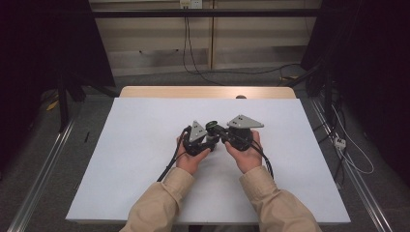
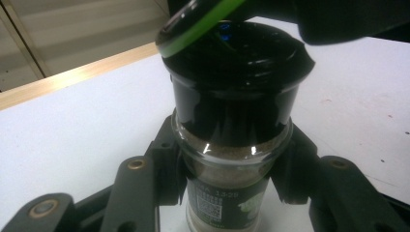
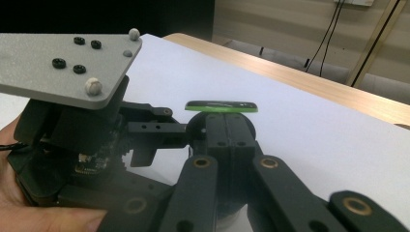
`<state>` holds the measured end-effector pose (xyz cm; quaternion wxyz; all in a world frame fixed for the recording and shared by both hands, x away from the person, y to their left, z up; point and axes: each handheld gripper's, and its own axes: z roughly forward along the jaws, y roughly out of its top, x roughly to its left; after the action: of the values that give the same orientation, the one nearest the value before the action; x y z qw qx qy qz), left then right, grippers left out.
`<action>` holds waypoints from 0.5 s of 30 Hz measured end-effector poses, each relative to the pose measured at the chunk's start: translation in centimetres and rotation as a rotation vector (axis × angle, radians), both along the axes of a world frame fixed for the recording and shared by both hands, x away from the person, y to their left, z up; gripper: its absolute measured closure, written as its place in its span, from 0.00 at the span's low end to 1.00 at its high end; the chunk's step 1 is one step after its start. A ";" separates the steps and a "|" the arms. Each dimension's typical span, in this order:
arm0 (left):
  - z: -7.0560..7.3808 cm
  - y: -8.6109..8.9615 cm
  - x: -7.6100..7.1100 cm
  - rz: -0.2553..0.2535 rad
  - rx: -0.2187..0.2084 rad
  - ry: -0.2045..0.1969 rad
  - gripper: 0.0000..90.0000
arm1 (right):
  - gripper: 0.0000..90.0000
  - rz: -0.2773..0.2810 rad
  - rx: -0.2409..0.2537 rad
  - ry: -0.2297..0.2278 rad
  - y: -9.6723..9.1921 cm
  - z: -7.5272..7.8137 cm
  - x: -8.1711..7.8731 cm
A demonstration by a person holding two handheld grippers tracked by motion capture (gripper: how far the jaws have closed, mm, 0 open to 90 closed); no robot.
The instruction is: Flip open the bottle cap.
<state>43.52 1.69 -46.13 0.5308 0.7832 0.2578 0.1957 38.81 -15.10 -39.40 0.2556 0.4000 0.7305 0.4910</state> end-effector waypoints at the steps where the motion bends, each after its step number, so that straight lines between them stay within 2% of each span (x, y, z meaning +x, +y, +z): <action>1: 0.0 0.0 0.0 0.000 0.002 0.000 0.59 | 1.00 -0.001 0.001 -0.003 0.0 0.0 0.1; 15: 0.0 0.0 0.0 0.003 -0.007 0.004 0.59 | 1.00 0.004 0.013 -0.019 0.5 0.7 0.8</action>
<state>43.54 1.70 -46.16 0.5327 0.7813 0.2607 0.1943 39.62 -14.58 -38.69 0.2588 0.3955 0.7257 0.5000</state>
